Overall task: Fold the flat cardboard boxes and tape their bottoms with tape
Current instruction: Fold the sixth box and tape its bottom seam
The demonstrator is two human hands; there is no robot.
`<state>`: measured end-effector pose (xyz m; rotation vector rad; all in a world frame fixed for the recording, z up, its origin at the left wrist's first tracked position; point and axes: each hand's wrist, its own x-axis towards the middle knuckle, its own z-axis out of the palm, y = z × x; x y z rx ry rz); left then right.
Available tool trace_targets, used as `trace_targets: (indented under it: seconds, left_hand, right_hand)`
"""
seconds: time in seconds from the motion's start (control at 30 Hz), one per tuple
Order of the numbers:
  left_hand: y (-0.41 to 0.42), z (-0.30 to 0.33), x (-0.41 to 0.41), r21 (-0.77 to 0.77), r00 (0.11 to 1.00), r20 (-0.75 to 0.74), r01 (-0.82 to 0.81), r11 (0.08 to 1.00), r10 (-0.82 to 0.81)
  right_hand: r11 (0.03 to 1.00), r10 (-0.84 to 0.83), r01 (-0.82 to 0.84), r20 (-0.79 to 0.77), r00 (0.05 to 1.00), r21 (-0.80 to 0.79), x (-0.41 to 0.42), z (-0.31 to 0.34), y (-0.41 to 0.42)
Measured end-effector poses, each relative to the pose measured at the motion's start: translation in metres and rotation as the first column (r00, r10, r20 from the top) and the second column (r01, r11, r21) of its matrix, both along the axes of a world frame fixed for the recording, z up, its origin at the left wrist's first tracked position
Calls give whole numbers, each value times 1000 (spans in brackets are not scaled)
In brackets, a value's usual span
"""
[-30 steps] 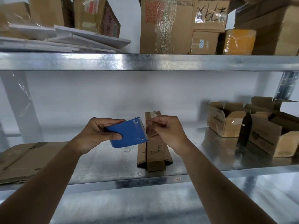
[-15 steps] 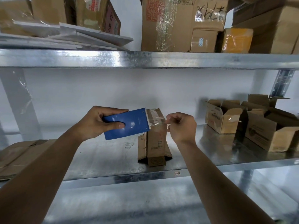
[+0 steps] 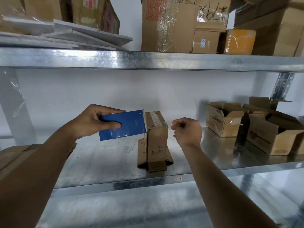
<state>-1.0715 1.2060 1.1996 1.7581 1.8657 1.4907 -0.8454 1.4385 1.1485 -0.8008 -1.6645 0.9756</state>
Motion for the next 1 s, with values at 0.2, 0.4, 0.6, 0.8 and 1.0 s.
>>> trace_targets:
  seconds: [0.2, 0.4, 0.6, 0.8, 1.0]
  left_hand:
    - [8, -4, -9, -37, 1000, -2, -7, 999, 7]
    - [16, -9, -19, -76, 1000, 26, -1, 997, 3]
    - [24, -18, -26, -91, 999, 36, 2, 996, 1]
    - [28, -24, -29, -60, 999, 48, 12, 998, -10]
    - [31, -33, -33, -28, 996, 86, 33, 999, -31]
  right_hand:
    - [999, 52, -52, 78, 996, -2, -7, -6, 9]
    - [980, 171, -166, 37, 985, -109, -9, -9, 21]
    - [970, 225, -214, 86, 971, -115, -21, -24, 31]
    - [992, 125, -122, 468, 875, -36, -24, -38, 37]
    - [741, 40, -25, -8, 999, 671, -32, -24, 22]
